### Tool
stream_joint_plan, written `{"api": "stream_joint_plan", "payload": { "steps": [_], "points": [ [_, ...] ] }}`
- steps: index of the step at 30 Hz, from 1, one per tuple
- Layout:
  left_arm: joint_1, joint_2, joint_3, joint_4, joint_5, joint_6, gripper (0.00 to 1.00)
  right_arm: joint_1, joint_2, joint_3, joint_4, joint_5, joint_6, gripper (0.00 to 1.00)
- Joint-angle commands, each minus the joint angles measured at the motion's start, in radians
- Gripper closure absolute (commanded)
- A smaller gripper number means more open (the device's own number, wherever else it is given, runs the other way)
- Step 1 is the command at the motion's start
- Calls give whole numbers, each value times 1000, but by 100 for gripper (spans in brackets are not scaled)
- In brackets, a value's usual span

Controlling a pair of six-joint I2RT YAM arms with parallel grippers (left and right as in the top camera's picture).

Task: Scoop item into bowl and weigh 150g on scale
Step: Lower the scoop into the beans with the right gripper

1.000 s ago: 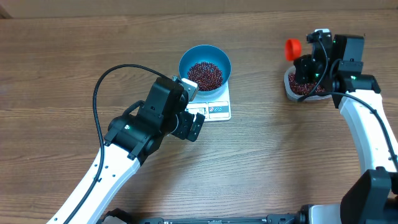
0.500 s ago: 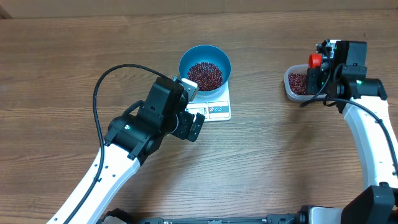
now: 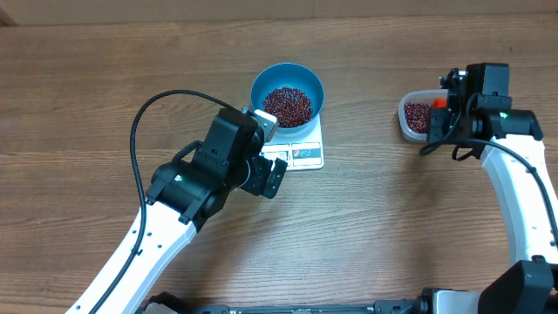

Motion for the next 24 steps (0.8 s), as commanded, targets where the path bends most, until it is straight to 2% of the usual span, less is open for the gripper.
{"api": "stream_joint_plan", "payload": {
  "steps": [1, 15, 16, 21, 24],
  "points": [
    [1, 6, -3, 0, 8, 15, 0, 2, -27, 6, 9, -10, 4, 89],
    [1, 6, -4, 0, 8, 15, 1, 2, -24, -5, 55, -10, 3, 89],
    [1, 6, -4, 0, 8, 15, 0, 2, -24, -6, 56, -10, 3, 96],
    [1, 6, -4, 0, 8, 15, 0, 2, -24, -6, 60, -10, 3, 96],
    [1, 6, -4, 0, 8, 15, 0, 2, -24, -6, 60, -10, 3, 83]
  ]
}}
